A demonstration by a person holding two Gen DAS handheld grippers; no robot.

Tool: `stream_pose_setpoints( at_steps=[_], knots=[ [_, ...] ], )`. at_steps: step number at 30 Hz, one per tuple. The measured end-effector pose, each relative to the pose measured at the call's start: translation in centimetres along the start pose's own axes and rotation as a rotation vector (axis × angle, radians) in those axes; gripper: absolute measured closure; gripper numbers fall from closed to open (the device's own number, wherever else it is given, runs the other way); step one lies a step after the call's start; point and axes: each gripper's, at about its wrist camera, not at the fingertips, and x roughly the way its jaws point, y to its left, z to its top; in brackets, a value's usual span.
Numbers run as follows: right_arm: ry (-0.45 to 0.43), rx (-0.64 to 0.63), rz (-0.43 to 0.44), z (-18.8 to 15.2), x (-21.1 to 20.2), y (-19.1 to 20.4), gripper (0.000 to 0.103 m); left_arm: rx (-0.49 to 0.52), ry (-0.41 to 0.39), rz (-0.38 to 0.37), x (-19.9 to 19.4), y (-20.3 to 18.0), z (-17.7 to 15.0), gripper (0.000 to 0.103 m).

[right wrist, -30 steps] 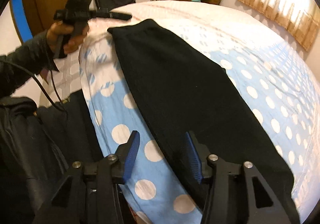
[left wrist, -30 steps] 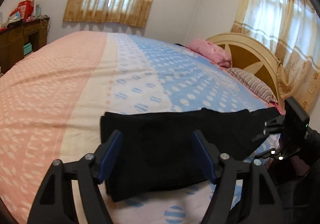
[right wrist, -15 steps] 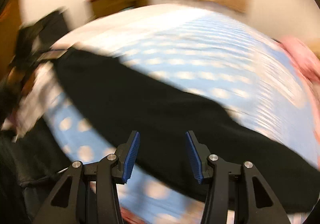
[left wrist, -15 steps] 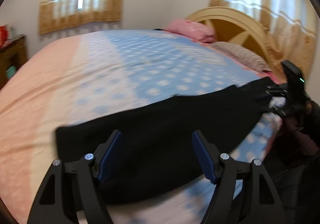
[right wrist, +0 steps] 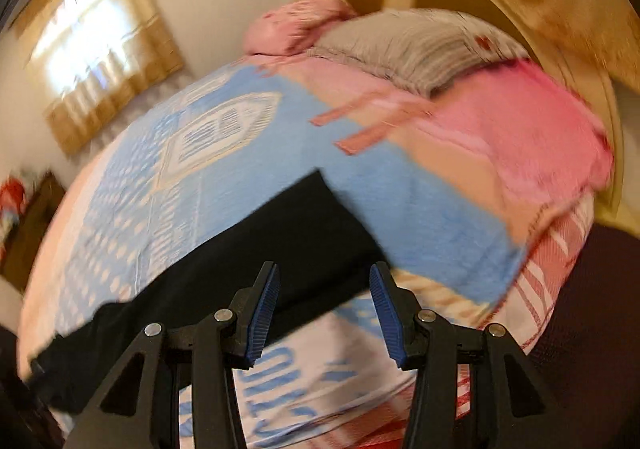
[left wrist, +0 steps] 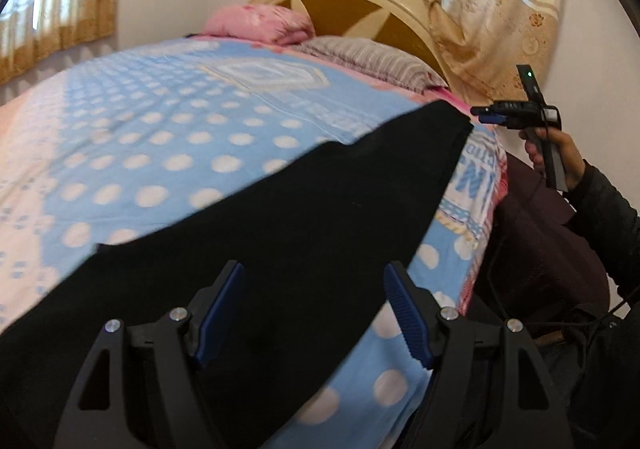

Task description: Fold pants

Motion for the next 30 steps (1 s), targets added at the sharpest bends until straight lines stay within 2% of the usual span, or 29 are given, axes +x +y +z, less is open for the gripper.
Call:
stream_pose_setpoints(
  at_steps=[4, 9, 13, 16, 19, 21, 25, 27, 29, 30],
  knots=[
    [0.006, 0.064, 0.026, 0.4, 0.9, -1.5, 0.054, -0.024, 0.016, -0.057, 1.1, -0.7, 0.0, 0.029],
    [0.004, 0.096, 0.037, 0.8, 2.3, -1.8, 0.054, 0.008, 0.029, -0.085, 2.4, -2.5, 0.6, 0.03],
    [-0.018, 0.077, 0.021, 0.8, 1.9, -1.6, 0.055, 0.054, 0.039, -0.087, 2.9, -3.8, 0.9, 0.037],
    [-0.041, 0.071, -0.001, 0.8, 1.1, -1.7, 0.055, 0.08, 0.052, -0.094, 3.3, -4.4, 0.9, 0.037],
    [-0.049, 0.076, 0.024, 0.7, 0.3, -1.7, 0.056, 0.117, 0.077, -0.096, 4.1, -5.2, 0.8, 0.037],
    [-0.036, 0.073, 0.055, 0.6, 0.3, -1.5, 0.06, 0.133, 0.097, -0.095, 4.8, -5.5, 0.7, 0.037],
    [-0.007, 0.094, 0.102, 0.7, 1.2, -1.2, 0.064, 0.162, 0.132, -0.044, 6.6, -5.8, 0.9, 0.037],
    [-0.005, 0.096, 0.082, 0.7, 1.7, -1.2, 0.065, 0.191, 0.155, -0.013, 7.3, -6.1, 0.9, 0.045],
    [0.0, 0.103, 0.066, 0.7, 2.3, -1.4, 0.075, 0.206, 0.17, 0.005, 7.8, -6.2, 0.7, 0.052],
    [0.006, 0.107, 0.06, 0.7, 2.6, -1.5, 0.076, 0.212, 0.172, 0.014, 7.9, -6.2, 0.7, 0.057]
  ],
)
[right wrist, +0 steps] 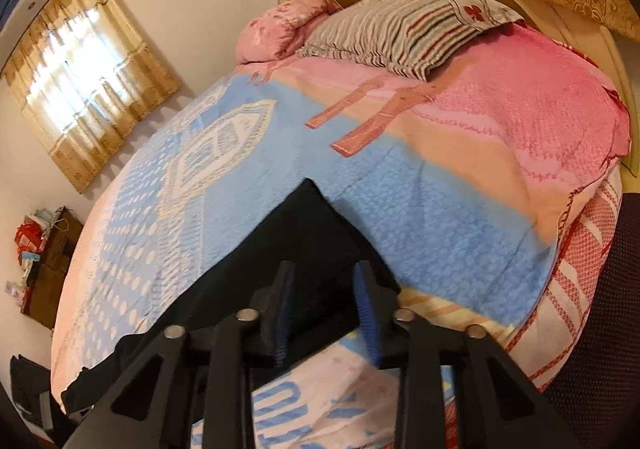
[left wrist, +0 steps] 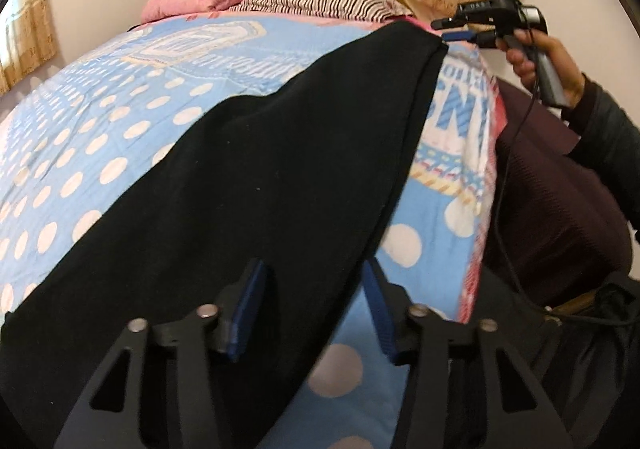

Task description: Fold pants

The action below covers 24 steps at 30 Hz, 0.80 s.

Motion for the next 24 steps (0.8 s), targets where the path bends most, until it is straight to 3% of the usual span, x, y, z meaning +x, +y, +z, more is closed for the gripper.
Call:
stream_pose_setpoints(
  at_steps=[4, 24],
  knots=[
    [0.005, 0.006, -0.006, -0.1, 0.6, -0.3, 0.083, -0.027, -0.004, -0.023, -0.3, 0.8, -0.1, 0.081],
    [0.005, 0.053, -0.003, -0.2, 0.9, -1.4, 0.075, -0.061, -0.014, -0.026, 0.2, 1.0, -0.1, 0.082]
  ],
)
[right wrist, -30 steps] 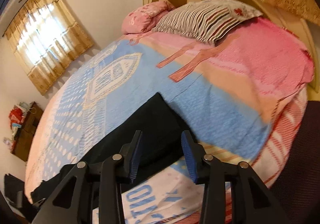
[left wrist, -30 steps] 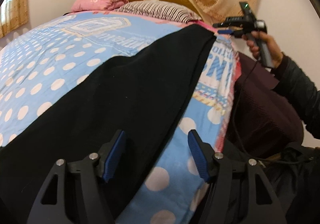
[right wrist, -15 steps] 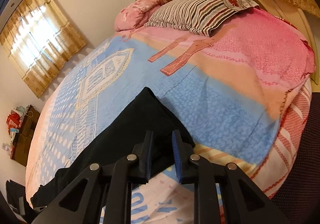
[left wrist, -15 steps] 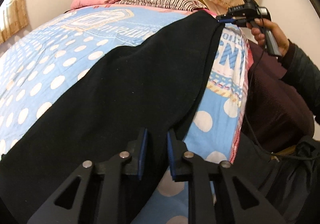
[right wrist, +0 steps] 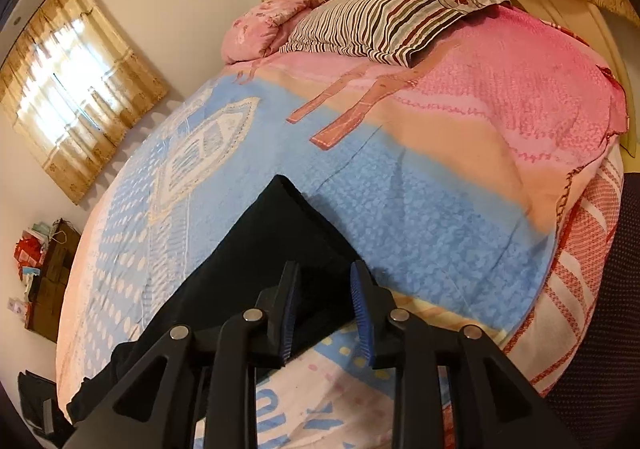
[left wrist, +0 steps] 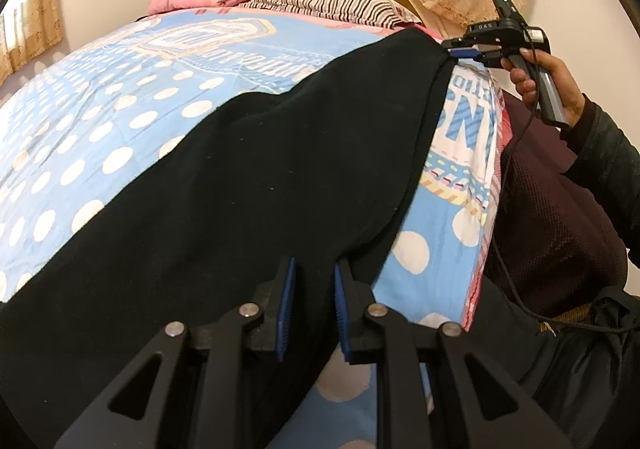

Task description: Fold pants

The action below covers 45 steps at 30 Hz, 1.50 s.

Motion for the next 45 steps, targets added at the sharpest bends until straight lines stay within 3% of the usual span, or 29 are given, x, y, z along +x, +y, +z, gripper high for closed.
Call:
stream_pose_setpoints(
  at_steps=[4, 5, 7, 13, 19, 25, 27, 29, 30, 32, 35, 37, 40, 42, 43, 44, 45],
  knots=[
    [0.002, -0.005, 0.011, 0.2, 0.2, 0.3, 0.078, 0.006, -0.005, 0.004, 0.0, 0.0, 0.0, 0.083],
    [0.005, -0.008, 0.017, 0.3, 0.3, 0.3, 0.098, 0.006, -0.008, 0.005, 0.0, 0.0, 0.0, 0.086],
    [-0.008, -0.019, 0.035, 0.6, -0.3, 0.8, 0.098, 0.0, -0.011, 0.005, -0.1, 0.2, 0.2, 0.098],
    [-0.112, -0.071, 0.077, 1.1, -4.2, 2.0, 0.098, -0.05, -0.085, -0.037, -2.8, 1.1, 0.8, 0.099],
    [-0.054, -0.04, 0.024, 0.1, -2.9, -0.2, 0.098, 0.009, -0.025, -0.053, -1.4, -0.3, -0.4, 0.099],
    [-0.014, -0.046, -0.003, -1.1, -2.3, -1.5, 0.096, -0.011, -0.003, -0.064, -0.4, -0.2, -1.0, 0.099],
    [-0.026, -0.113, -0.037, -0.9, -2.8, -0.6, 0.09, 0.01, -0.002, -0.045, -0.4, -0.4, -1.1, 0.093],
    [-0.064, -0.151, -0.104, -0.1, -3.6, 0.0, 0.059, 0.013, 0.0, -0.035, -0.6, -0.5, -1.2, 0.093],
    [-0.084, -0.152, -0.1, 0.4, -4.0, 0.1, 0.056, 0.014, 0.003, -0.036, -0.8, -0.5, -1.2, 0.092],
    [-0.112, -0.131, -0.061, 2.3, -4.6, 0.2, 0.056, 0.025, -0.005, -0.023, -1.5, -0.6, -1.1, 0.088],
    [-0.114, -0.131, -0.032, 4.7, -4.3, 1.1, 0.056, 0.025, -0.052, -0.007, -3.5, -0.5, -1.1, 0.066],
    [-0.018, -0.133, -0.002, 5.8, -2.2, 2.0, 0.056, 0.024, -0.104, 0.027, -5.2, -0.1, -1.0, 0.04],
    [0.139, -0.125, 0.03, 6.5, 1.9, 2.8, 0.056, 0.019, -0.134, 0.084, -5.8, 0.8, -0.9, 0.036],
    [0.194, -0.126, 0.016, 6.3, 4.0, 3.2, 0.067, -0.015, -0.125, 0.115, -5.2, 2.0, -0.7, 0.036],
    [0.209, -0.133, 0.026, 6.0, 4.4, 3.6, 0.088, -0.035, -0.119, 0.12, -4.8, 2.6, -0.8, 0.036],
    [0.214, -0.14, 0.042, 5.9, 4.8, 4.0, 0.095, -0.054, -0.11, 0.121, -4.4, 3.1, -0.9, 0.036],
    [0.2, -0.144, 0.042, 5.8, 4.8, 4.2, 0.095, -0.08, -0.087, 0.122, -3.6, 3.7, -1.1, 0.035]
  ],
)
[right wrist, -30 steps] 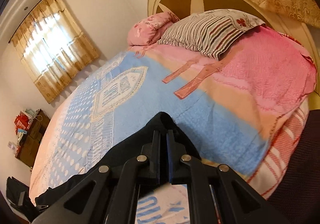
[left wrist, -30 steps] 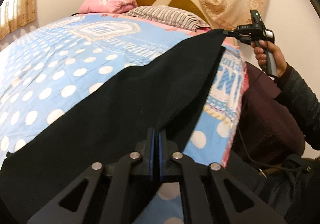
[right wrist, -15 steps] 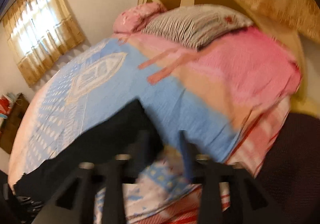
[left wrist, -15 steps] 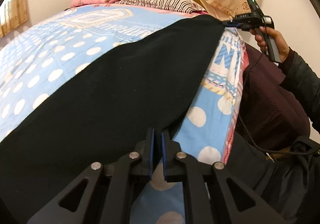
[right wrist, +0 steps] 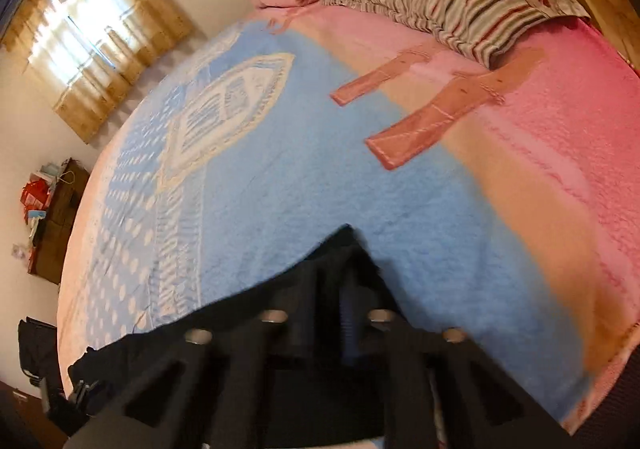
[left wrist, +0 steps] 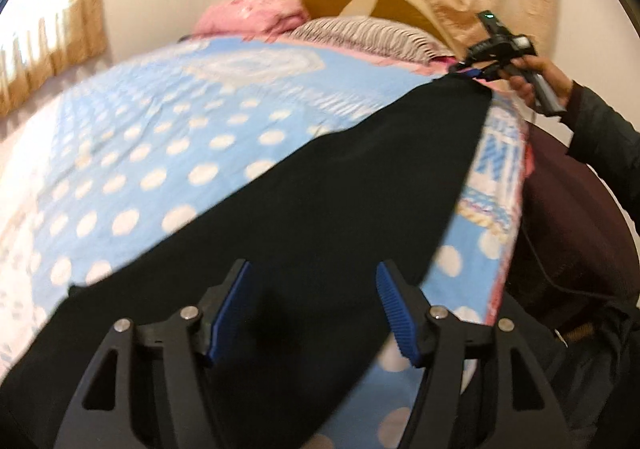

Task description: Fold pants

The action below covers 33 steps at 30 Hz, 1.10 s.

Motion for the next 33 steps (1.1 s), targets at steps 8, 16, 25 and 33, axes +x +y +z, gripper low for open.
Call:
stream_pose_setpoints(
  at_steps=[8, 16, 25, 33],
  knots=[
    [-0.193, -0.085, -0.055, 0.2, -1.8, 1.7, 0.098, 0.027, 0.049, 0.024, 1.9, -0.5, -1.2, 0.025],
    [-0.159, -0.049, -0.252, -0.7, -1.4, -2.2, 0.047, 0.034, 0.044, 0.029, 2.0, -1.0, -1.4, 0.019],
    [-0.251, -0.156, -0.037, -5.3, -6.5, 0.9, 0.047, -0.002, 0.039, 0.02, 1.5, -0.5, -1.3, 0.019],
    [-0.118, -0.292, -0.124, -8.2, -2.6, 5.1, 0.047, -0.016, 0.026, 0.062, 0.4, -0.2, -1.5, 0.019]
  ],
)
